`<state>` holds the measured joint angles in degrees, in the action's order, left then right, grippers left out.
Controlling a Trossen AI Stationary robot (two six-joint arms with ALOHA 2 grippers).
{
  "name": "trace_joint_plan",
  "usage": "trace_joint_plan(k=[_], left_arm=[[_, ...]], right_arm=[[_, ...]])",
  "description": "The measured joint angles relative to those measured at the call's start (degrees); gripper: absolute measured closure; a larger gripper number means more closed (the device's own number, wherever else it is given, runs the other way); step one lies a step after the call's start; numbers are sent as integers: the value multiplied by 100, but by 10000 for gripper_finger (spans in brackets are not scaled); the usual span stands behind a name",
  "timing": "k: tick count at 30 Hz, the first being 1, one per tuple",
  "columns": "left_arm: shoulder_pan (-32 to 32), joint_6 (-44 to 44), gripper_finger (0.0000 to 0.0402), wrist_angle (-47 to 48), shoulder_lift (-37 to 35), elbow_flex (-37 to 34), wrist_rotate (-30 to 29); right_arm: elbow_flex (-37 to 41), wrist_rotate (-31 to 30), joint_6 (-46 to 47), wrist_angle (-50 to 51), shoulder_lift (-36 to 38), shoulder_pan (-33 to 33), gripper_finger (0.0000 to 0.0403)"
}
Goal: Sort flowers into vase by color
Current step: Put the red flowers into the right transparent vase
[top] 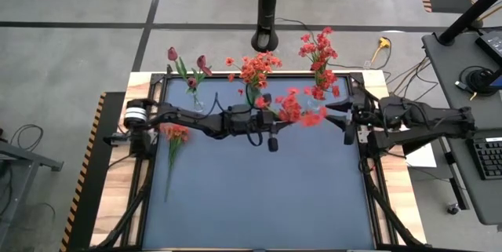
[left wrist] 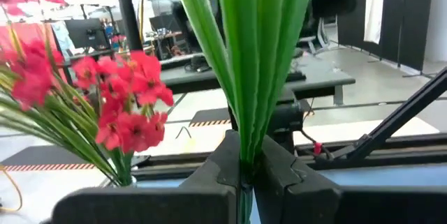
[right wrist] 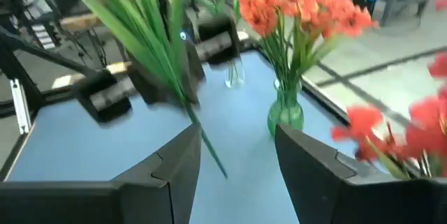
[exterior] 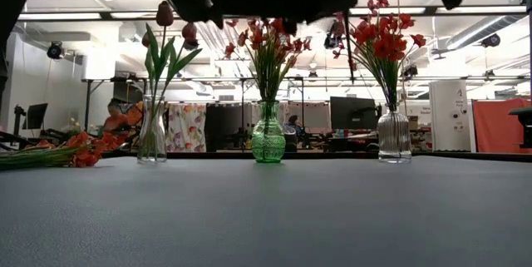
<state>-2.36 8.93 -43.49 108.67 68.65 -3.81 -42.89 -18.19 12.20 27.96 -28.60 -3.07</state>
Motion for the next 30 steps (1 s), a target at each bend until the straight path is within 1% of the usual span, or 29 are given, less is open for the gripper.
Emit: trace_joint_plan(k=[7,11,12,15,18,21,26,30], left_arm=[[-10,107,396,3,-472,-271,-28],[-50,150,397,-5,-820,-439,-156],[-59,177,398,0,-897,-499,-168],[-80,309,398,-1,-1136,-693,-178],[-99,375,398,-7,-1356,-849,-228],[-109,489,398,-17,-1505,-978,-441],[-141,674,398,-13,-1724,-1185,-487],[-167,777,398,27,-1802,-1242,-487]], right_arm=[[131,4,832,1113,-149,0,238],[656,-31,1521,1022,-188,0,243],[809,-118,1756,998,-188,-2,243],[1272,-652,2445,955,-199,-2,242],[1687,-764,2664,631,-189,3,226],[1992,-1073,2724,-152,-190,-2,199],[2521,-2071,2480,-1174,-387,2,149],[2756,-2037,2465,-1634,-542,0,120]])
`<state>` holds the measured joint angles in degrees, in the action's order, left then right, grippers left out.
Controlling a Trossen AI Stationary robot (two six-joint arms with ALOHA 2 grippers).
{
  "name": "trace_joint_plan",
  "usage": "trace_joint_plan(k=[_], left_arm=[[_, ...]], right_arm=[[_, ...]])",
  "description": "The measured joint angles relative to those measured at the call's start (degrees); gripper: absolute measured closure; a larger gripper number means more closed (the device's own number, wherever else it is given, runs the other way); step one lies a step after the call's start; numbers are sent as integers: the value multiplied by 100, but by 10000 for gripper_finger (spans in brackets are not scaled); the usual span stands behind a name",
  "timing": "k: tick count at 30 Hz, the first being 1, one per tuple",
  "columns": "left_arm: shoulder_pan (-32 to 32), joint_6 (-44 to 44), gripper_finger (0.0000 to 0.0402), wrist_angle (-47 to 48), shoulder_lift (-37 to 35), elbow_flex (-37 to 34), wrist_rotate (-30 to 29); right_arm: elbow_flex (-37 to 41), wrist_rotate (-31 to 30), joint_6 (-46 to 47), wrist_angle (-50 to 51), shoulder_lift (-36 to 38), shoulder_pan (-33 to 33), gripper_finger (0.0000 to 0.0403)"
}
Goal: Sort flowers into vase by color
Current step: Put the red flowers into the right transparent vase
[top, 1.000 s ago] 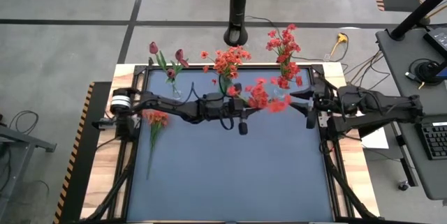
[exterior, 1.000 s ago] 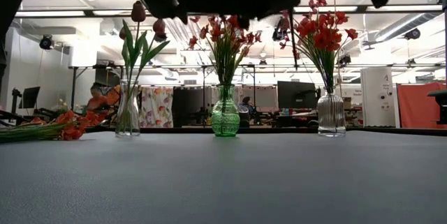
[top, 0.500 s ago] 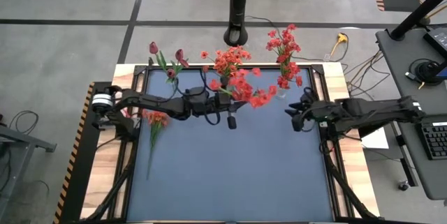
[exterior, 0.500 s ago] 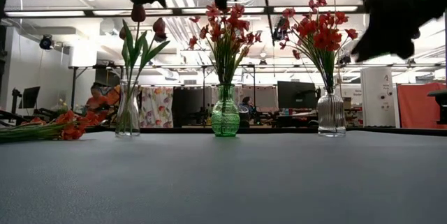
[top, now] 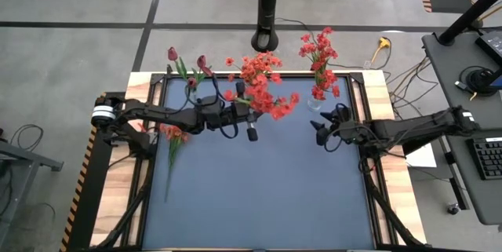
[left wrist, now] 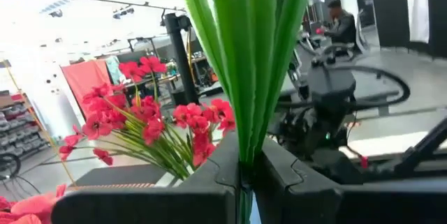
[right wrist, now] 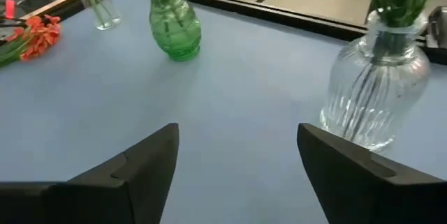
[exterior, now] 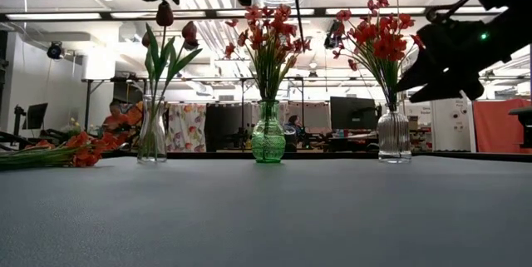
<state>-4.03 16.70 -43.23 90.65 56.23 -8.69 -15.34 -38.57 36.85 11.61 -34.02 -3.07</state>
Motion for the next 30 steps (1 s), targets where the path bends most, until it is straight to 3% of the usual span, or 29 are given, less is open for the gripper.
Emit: trace_joint_plan(k=[5,10,19,30], left_arm=[[-110,128,397,182,-3,-16,1],[-286,123,396,594,-5,-16,3],[-700,196,396,791,-5,-32,17],[-910,274,395,458,-5,-51,30]], right_arm=[[3,-31,-56,-63,-108,0,105],[267,-1088,-21,-100,-400,-3,107],[1375,-2324,-583,-3073,-1515,1,106],[1107,-2723,-936,-4419,-3007,169,104]])
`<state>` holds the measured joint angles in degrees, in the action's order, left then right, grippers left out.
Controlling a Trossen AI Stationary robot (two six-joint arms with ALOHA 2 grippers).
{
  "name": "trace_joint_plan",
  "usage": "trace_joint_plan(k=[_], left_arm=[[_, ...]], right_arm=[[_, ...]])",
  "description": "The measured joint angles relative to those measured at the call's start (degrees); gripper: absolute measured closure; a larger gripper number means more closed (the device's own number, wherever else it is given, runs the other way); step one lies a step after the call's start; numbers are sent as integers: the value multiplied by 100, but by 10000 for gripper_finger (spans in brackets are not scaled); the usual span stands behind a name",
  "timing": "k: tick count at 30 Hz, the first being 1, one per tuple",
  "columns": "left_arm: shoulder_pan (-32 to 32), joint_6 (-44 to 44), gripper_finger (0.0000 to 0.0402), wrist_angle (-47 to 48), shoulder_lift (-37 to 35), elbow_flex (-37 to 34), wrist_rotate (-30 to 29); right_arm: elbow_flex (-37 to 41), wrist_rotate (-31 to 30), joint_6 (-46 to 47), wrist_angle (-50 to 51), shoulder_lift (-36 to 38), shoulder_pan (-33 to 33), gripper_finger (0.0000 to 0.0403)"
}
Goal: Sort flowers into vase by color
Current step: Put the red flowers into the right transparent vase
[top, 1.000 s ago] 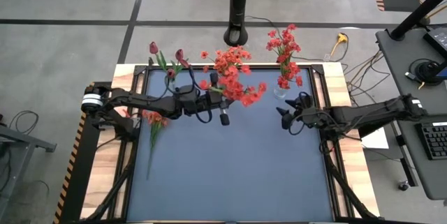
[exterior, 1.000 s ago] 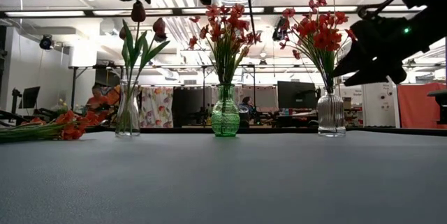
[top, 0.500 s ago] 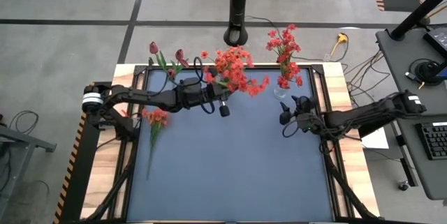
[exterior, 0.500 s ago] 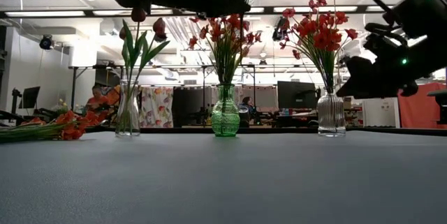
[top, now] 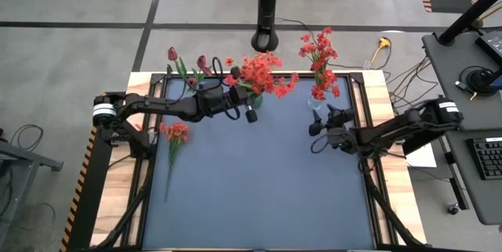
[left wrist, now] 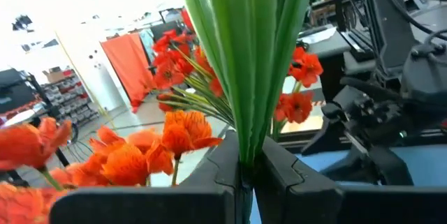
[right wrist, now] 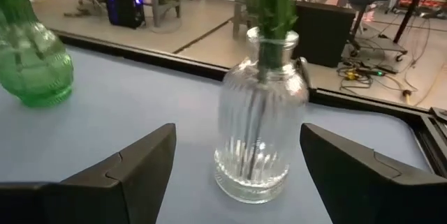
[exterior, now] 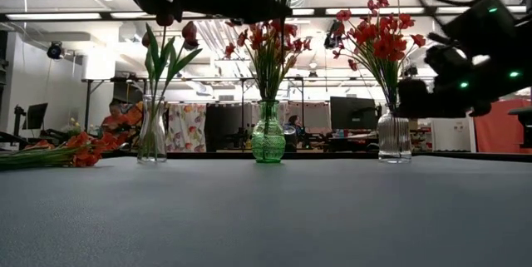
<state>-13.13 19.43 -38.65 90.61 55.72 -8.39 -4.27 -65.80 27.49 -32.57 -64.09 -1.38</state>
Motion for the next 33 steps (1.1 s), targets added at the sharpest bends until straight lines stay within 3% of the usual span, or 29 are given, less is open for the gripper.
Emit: trace_joint_plan(k=[7,15,26,33], left_arm=[[-66,156,395,-90,0,-2,44],[-97,257,395,-99,0,-2,55],[-135,256,395,-98,2,-2,55],[-135,239,395,-97,4,-2,63]], right_arm=[[-513,-40,471,56,-938,408,106],[-551,-166,1319,54,-1503,594,95],[-549,136,1649,58,-1509,646,50],[-549,137,1598,72,-1500,704,44]])
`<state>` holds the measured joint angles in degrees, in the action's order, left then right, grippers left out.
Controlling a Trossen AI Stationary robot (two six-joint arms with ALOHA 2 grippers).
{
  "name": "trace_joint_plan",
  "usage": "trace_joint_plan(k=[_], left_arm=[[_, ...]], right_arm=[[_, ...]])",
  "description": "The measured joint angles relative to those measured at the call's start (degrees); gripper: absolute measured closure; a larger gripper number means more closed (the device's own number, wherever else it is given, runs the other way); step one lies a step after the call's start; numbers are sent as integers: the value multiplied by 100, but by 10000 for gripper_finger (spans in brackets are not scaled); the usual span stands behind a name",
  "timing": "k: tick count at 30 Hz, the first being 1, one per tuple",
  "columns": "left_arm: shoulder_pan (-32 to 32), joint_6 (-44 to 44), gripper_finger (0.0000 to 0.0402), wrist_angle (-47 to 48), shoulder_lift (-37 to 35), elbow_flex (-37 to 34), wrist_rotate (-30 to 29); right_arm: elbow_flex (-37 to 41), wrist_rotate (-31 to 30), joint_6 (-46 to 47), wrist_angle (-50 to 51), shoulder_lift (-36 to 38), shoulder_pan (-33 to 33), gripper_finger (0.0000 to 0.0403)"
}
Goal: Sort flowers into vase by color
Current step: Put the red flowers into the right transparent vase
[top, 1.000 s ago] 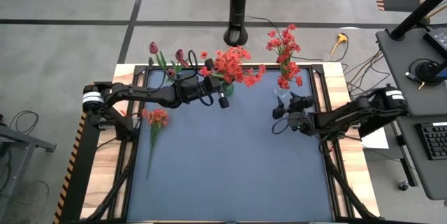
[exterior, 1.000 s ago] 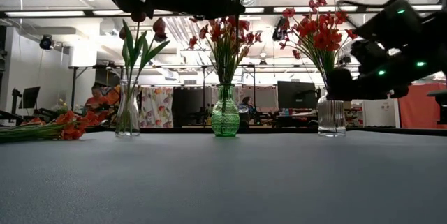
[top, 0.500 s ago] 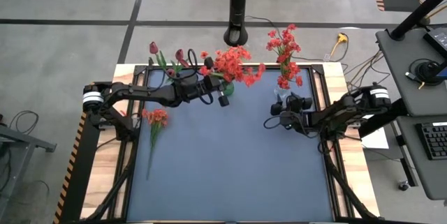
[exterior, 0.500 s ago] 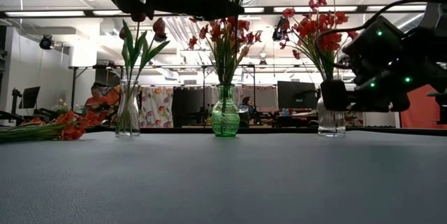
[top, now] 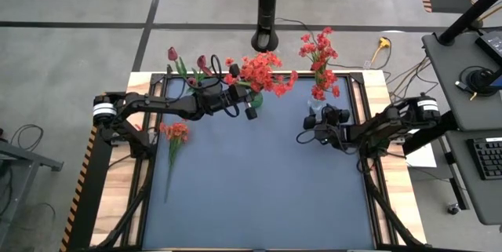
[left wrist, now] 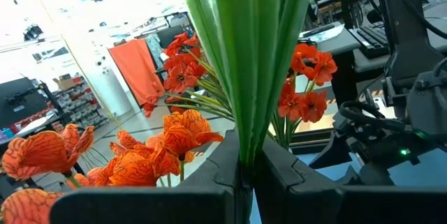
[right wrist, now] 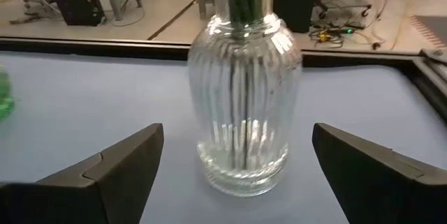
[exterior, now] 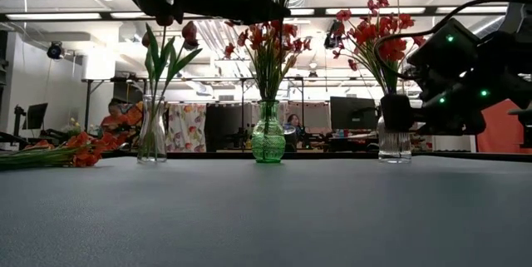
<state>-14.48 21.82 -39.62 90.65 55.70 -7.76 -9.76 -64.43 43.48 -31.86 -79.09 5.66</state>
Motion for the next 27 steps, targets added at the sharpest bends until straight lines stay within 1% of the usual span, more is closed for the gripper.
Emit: trace_joint_plan(k=[4,7,13,19,23,27], left_arm=[[0,-2,395,-23,0,1,106],[0,-2,395,-64,0,0,121],[0,1,395,-104,1,0,131],[0,14,395,-113,0,0,131],[0,15,395,-113,0,0,133],[0,17,395,-111,2,0,133]], right_arm=[[0,46,-317,-4,0,150,44],[0,288,-396,-10,-6,273,44],[-31,396,-412,-61,-343,300,44],[-216,138,-412,-364,-961,360,44],[-304,-161,-234,-464,-1362,396,44],[-325,-161,-228,-804,-1635,435,44]])
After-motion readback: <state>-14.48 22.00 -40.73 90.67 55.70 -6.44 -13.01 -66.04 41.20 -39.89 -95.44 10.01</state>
